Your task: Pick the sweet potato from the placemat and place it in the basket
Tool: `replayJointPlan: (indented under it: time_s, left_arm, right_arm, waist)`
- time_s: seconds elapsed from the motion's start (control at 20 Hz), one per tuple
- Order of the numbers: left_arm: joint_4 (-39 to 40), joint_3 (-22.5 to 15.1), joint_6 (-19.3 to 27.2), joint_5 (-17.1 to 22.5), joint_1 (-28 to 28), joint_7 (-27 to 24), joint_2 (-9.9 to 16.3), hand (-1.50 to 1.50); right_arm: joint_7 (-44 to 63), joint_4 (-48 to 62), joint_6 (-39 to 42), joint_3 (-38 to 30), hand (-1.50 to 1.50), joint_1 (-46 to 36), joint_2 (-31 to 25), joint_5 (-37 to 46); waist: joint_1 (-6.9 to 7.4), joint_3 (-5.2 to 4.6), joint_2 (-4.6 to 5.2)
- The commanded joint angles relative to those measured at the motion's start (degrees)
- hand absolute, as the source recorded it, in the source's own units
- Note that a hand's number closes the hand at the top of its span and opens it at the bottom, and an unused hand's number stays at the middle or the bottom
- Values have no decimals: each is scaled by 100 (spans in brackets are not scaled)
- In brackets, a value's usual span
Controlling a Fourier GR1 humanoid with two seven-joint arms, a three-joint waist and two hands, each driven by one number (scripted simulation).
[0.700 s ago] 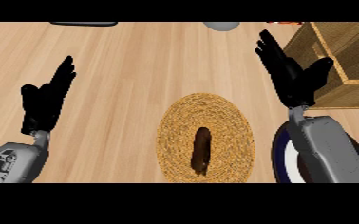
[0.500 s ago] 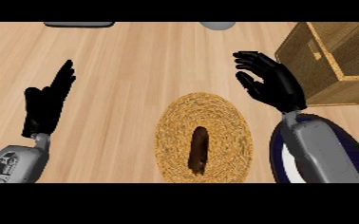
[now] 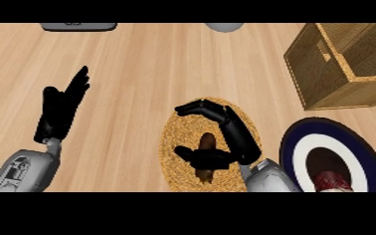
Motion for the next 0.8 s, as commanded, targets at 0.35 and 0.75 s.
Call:
replayJointPlan:
  time_s: [0.35, 0.75]
  left_arm:
    - [76, 5, 135, -92, 190, 99, -42, 0]
    - [-16, -61, 155, -139, 242, 119, -101, 0]
  right_arm:
    - [3214, -135, -414, 841, -150, -500, -1078, 3618]
    - [5439, -1248, 2991, 1450, -150, -833, -1204, 2928]
  waist:
    - [-309, -74, -163]
    - [-212, -50, -126]
